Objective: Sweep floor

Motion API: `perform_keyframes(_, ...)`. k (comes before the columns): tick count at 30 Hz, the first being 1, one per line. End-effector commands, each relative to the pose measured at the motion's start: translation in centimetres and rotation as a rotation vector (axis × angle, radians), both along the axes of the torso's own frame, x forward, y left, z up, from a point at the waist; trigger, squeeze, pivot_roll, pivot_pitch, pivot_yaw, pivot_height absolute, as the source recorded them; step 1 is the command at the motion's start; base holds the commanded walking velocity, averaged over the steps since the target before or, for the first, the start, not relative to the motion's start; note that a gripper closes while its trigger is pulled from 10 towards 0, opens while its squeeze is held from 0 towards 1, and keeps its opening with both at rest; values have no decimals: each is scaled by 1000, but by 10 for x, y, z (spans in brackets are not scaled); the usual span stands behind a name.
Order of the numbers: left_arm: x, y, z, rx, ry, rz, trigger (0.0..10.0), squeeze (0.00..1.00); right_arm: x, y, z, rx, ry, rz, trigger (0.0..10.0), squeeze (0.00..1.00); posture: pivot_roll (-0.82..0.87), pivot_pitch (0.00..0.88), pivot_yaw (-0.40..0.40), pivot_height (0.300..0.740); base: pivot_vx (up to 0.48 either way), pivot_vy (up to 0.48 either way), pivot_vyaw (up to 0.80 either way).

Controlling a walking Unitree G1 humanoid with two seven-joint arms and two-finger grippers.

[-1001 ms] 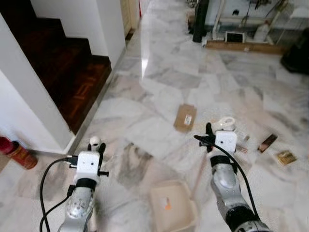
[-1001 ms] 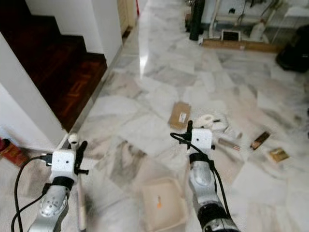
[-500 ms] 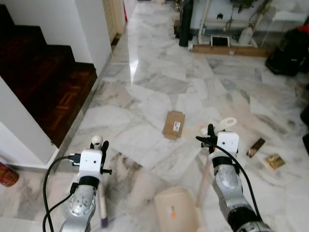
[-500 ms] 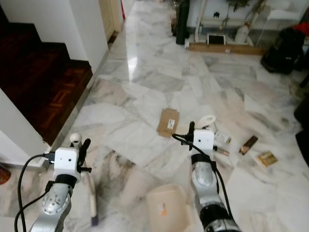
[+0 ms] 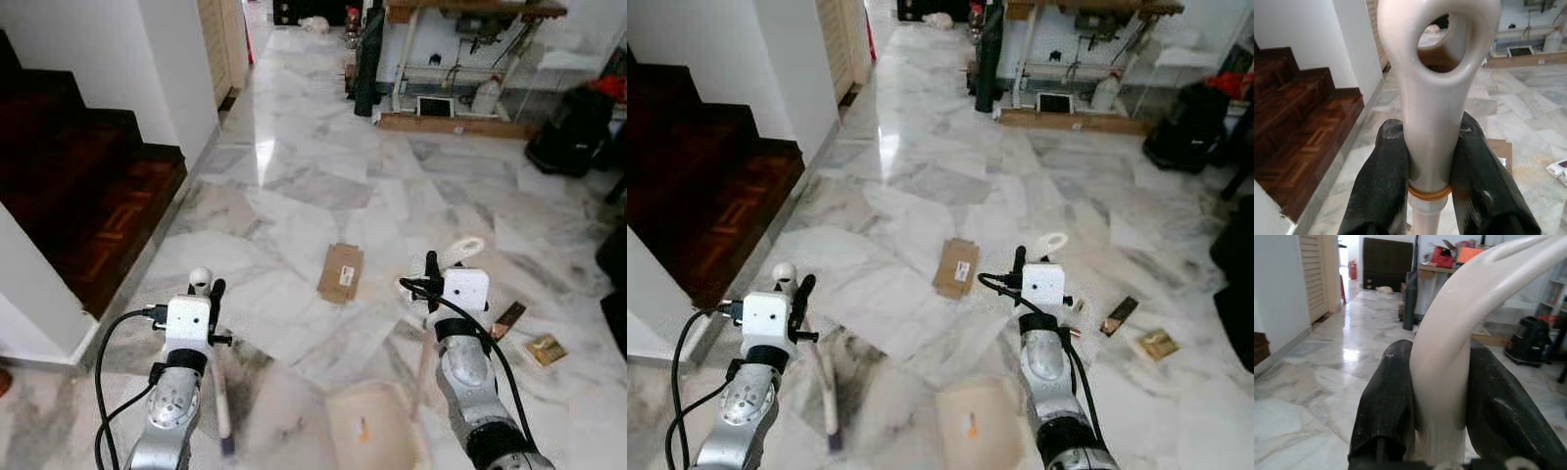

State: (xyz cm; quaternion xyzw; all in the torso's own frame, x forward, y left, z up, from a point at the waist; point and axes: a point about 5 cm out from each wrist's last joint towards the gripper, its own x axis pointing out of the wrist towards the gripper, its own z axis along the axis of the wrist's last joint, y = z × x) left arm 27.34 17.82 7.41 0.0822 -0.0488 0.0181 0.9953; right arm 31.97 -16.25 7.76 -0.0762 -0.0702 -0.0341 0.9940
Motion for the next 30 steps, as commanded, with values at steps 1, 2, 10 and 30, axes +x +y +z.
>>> perform_keyframes(1, 3, 0, 6, 17, -31, -5, 10000, 0, 4, -1, 9, -10, -40, 8, 10000, 0, 112, 0, 2, 740, 266, 0, 800)
perform_keyframes(2, 3, 1, 6, 17, -31, -3, 10000, 0, 4, 0, 9, -20, -40, 16, 10000, 0, 115, 0, -1, 740, 266, 0, 800)
perform_keyframes(10, 1, 5, 4, 7, -28, 19, 10000, 0, 2, 4, 7, 11, -40, 24, 10000, 0, 119, 0, -4, 740, 268, 0, 400)
perform_keyframes(30, 4, 10, 6, 8, -39, 40, 10000, 0, 5, 6, 11, 22, -45, 36, 10000, 0, 118, 22, -4, 740, 280, 0, 0)
